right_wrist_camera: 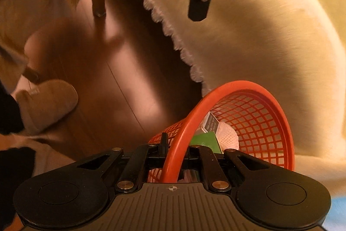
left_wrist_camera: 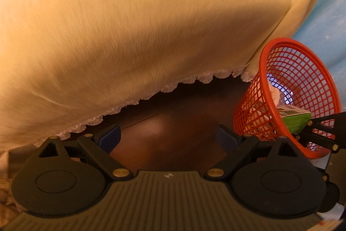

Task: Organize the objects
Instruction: 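Release the tissue into the basket while the right tool lowers the basket off the sofa, then lower the red basket with the right tool onto the wooden floor and release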

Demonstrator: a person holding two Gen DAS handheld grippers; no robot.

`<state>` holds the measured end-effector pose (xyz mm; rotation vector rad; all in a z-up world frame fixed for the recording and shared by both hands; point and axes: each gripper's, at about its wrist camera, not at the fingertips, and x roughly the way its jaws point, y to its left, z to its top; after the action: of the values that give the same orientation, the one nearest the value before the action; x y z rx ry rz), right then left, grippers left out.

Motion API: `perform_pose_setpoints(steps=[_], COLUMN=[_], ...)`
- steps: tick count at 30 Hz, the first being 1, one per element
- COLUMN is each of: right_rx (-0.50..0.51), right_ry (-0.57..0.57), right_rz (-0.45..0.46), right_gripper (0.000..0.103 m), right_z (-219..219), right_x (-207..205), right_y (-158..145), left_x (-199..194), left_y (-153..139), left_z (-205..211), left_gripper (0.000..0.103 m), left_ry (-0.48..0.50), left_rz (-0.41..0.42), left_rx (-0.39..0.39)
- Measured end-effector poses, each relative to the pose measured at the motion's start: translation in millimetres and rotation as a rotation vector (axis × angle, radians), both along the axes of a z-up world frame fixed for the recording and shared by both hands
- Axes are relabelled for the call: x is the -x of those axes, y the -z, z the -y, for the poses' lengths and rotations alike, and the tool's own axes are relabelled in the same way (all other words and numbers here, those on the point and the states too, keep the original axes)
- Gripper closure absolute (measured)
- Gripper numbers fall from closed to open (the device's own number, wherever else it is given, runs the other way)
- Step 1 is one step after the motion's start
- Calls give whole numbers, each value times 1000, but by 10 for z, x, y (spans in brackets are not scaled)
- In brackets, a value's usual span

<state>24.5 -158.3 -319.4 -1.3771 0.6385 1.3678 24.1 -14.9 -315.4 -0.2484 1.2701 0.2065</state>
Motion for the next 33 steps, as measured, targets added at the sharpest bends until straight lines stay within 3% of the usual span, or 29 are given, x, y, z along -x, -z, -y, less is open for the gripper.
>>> perform_pose_setpoints(steps=[7, 13, 26, 33], right_rx=[11, 21, -16, 5], right_ry=[-174, -230, -301, -242], right_rz=[21, 51, 85, 56], right_gripper=[99, 99, 98, 93], right_z=[107, 170, 250, 241], right_x=[-110, -226, -241, -242], right_y=[911, 1413, 1851, 1856], left_x=[-13, -14, -21, -41], left_y=[697, 1096, 1383, 1346], left_z=[-47, -9, 143, 201], left_gripper=[11, 11, 11, 11], left_ry=[-20, -31, -42, -19], left_rz=[-11, -29, -40, -35], left_rx=[14, 31, 58, 62])
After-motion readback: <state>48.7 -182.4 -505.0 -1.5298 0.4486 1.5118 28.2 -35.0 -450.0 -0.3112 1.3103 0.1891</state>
